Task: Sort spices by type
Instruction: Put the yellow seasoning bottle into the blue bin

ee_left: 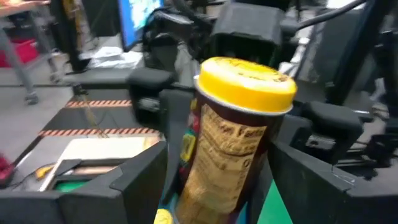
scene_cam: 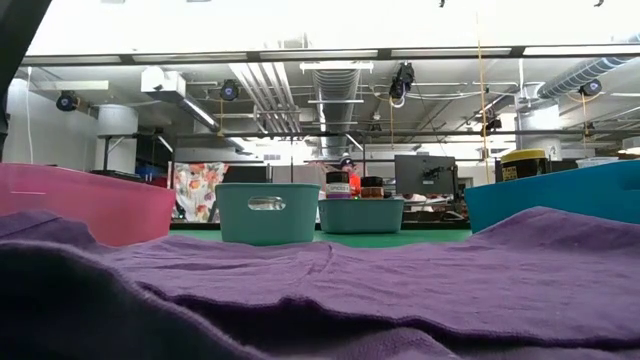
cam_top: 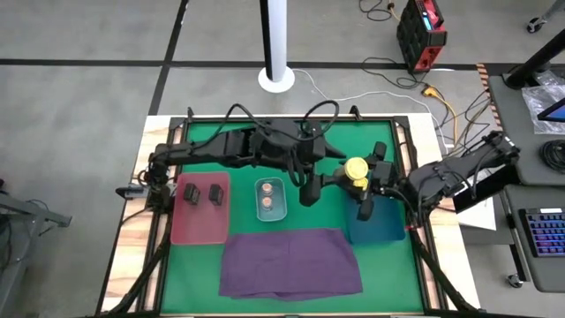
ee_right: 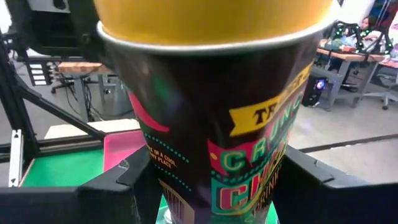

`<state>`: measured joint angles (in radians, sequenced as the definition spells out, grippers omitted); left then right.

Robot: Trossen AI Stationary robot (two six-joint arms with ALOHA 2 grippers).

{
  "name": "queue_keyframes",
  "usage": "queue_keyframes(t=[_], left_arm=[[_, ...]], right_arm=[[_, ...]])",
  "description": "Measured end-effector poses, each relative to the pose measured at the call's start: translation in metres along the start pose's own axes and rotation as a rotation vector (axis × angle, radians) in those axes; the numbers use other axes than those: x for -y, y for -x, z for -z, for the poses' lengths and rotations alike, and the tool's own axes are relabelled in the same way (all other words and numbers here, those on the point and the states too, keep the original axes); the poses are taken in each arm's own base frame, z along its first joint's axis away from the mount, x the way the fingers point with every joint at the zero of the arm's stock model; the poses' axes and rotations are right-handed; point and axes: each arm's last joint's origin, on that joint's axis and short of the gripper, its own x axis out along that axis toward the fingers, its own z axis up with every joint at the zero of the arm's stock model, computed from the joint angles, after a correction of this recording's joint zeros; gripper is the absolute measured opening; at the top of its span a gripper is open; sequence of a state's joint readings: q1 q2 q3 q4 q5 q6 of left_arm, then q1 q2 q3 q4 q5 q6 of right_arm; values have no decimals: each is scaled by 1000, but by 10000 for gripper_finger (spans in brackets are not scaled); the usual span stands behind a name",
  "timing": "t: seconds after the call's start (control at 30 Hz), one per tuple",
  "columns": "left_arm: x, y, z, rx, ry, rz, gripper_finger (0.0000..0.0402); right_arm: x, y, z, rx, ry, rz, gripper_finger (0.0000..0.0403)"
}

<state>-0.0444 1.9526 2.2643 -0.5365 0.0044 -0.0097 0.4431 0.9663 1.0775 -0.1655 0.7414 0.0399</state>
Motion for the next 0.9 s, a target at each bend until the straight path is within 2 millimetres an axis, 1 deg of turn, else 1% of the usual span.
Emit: queue_keyframes(t=[0.13,0.2,0.37,0.5,0.7,0.83,0.9], left_arm=[[2,-4,1,16,0,66,260],[2,-7,5,7,0,65,260],[1,-8,5,9,-1,67,254],[1,-10,8,7,-13,66,235],[0,-9,8,-3,-28,40,182],[1,-9,8,-7,-34,41,175],[2,-9,9,-8,-29,58,171]], right_arm=[[-5,-6,-4,18,16,-2,222],[-7,-7,-4,16,23,-3,222],[-9,-10,-7,20,15,0,222],[-11,-12,-6,13,10,9,222],[-11,-14,-5,11,-34,48,221],[-11,-14,-5,8,-32,54,224],[-12,-15,-5,7,-12,29,238]])
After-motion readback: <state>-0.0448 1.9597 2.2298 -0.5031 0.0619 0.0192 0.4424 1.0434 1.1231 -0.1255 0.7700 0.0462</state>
